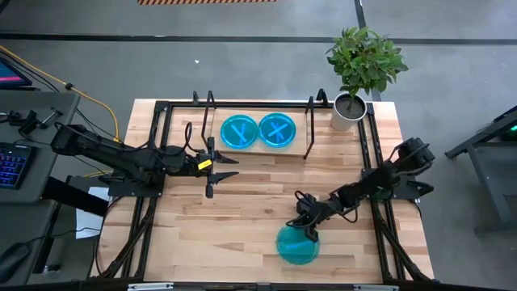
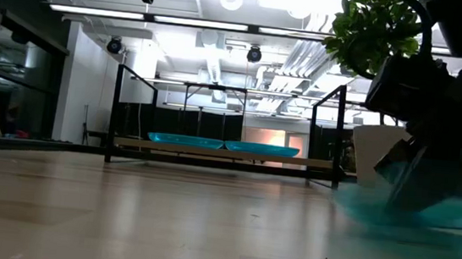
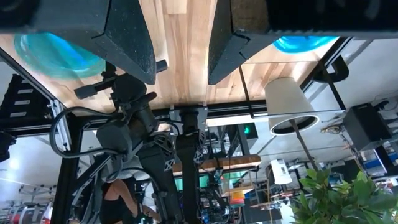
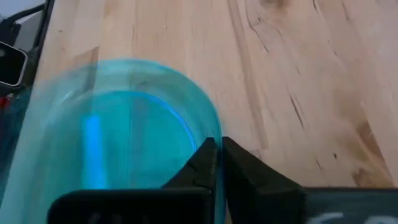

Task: Place and stack plates onto a shelf
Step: Stack the blue plate on top of the blue plate on the shelf

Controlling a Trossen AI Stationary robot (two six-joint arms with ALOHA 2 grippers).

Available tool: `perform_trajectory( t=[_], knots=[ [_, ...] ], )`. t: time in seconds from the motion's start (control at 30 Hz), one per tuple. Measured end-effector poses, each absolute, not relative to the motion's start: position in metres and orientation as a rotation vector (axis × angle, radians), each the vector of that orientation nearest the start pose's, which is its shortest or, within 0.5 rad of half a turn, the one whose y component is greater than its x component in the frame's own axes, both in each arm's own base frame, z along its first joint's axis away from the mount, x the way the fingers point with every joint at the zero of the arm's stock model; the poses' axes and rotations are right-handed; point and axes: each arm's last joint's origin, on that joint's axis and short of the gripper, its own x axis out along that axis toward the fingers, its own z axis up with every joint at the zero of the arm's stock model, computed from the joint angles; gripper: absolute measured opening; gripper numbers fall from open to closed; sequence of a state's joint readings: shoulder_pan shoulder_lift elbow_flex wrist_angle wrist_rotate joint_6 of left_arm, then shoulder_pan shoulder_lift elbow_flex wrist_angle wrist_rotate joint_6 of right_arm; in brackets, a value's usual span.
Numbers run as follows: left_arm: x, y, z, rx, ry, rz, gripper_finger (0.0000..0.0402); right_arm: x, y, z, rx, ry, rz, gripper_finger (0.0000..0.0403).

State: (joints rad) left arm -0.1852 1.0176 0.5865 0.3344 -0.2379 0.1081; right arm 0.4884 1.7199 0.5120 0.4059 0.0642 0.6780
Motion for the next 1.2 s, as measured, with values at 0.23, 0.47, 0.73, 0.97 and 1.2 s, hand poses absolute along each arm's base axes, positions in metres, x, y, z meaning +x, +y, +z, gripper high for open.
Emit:
perform_trajectory(
  t=[0.23,0.47,0.73,0.97,1.2],
  knots=[
    [0.213,-0.032,0.282,0.129,0.047,0.079,0.0138,0.250,0.116,0.095,0.434,0.771,0.168,0.0003],
    [0.200,-0.029,0.291,0.088,0.018,0.091,0.0138,0.269,0.094,0.110,0.466,0.585,0.190,0.0000],
    [0.190,-0.028,0.296,0.057,0.007,0.091,0.0138,0.292,0.064,0.143,0.415,0.225,0.190,0.0000],
    [0.187,-0.030,0.298,0.055,-0.004,0.074,0.0138,0.329,0.042,0.181,0.327,0.066,0.063,0.0000],
    [0.185,-0.040,0.301,0.139,-0.032,0.024,0.0138,0.368,-0.012,0.221,0.222,0.114,-0.321,0.0000]
  ],
)
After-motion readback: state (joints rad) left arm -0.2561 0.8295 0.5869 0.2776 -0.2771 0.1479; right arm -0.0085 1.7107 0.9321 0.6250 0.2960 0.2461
